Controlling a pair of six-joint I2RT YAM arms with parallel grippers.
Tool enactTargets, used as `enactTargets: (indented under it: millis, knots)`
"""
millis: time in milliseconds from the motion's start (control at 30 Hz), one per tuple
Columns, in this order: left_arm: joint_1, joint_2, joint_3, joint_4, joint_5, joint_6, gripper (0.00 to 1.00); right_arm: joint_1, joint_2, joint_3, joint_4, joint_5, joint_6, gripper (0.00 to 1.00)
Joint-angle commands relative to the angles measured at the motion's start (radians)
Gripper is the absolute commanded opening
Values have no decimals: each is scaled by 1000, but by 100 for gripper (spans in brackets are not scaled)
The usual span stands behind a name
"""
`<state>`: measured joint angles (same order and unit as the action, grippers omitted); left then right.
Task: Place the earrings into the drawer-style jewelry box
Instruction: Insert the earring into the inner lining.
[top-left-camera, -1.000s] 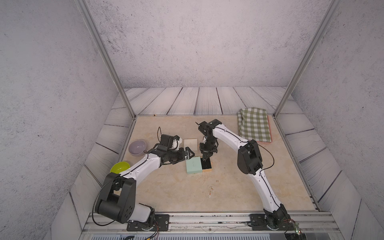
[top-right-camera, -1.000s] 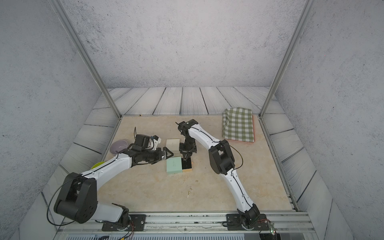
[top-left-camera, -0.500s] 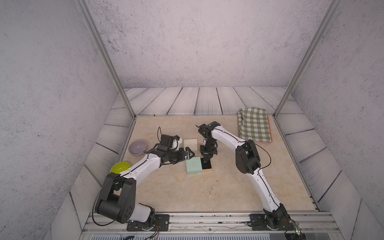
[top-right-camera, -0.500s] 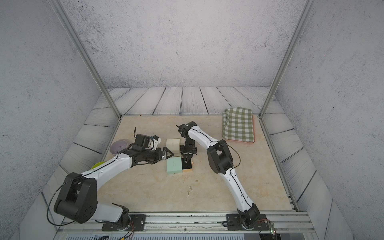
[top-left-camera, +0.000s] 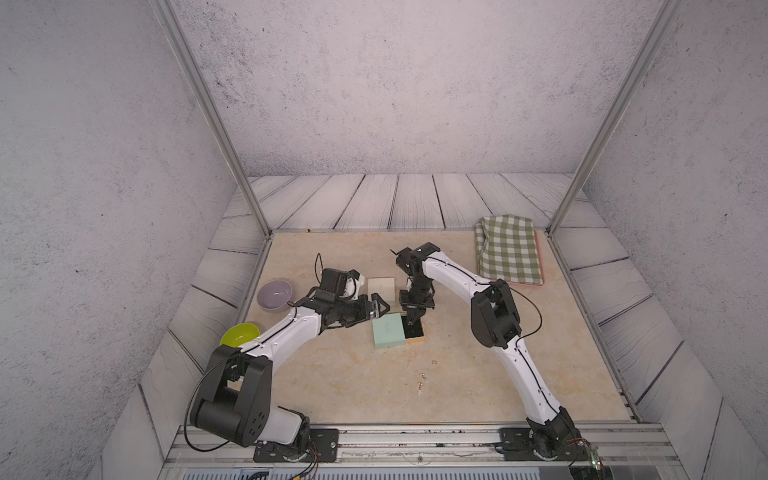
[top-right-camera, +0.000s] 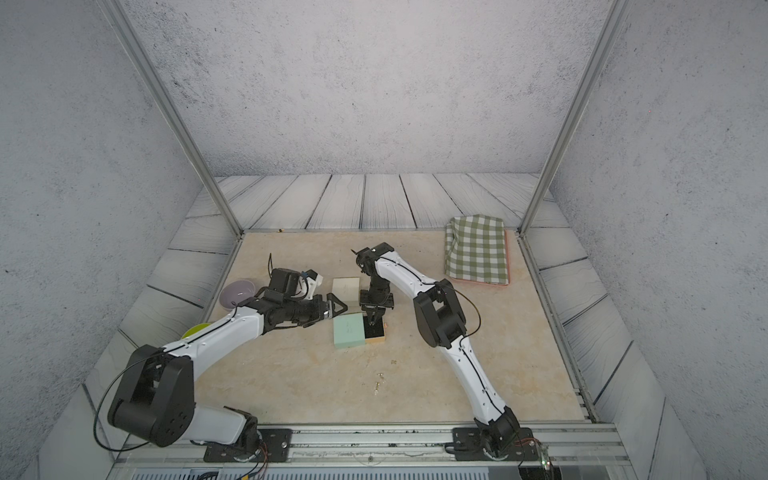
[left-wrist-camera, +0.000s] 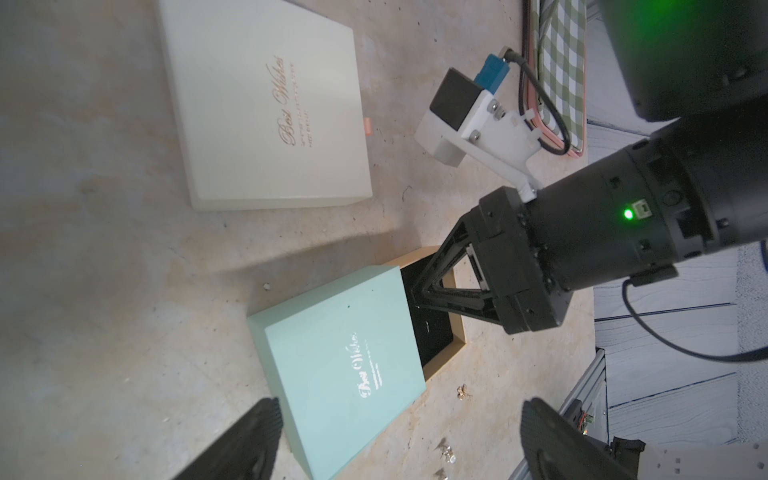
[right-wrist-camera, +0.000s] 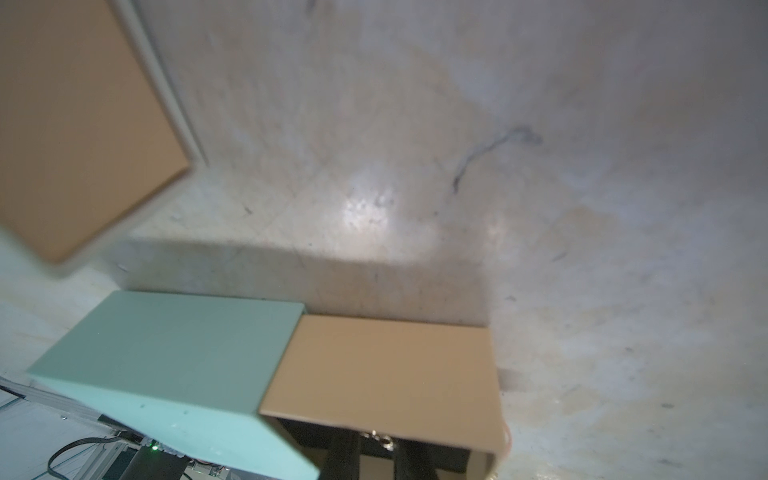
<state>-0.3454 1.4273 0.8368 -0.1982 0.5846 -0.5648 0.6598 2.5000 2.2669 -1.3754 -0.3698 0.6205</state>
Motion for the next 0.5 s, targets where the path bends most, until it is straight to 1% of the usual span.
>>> enactTargets:
  millis: [0,267,467]
  knots:
    - [-7,-7,-13,2,12,5,93,-2,26,-9,-11,32,-3,10]
    - [-9,-11,-16,6,15,3,93,-2,30,-13,-11,51,-3,10]
    - [-10,-16,-17,9,14,3,93,-2,33,-14,-13,57,-8,14]
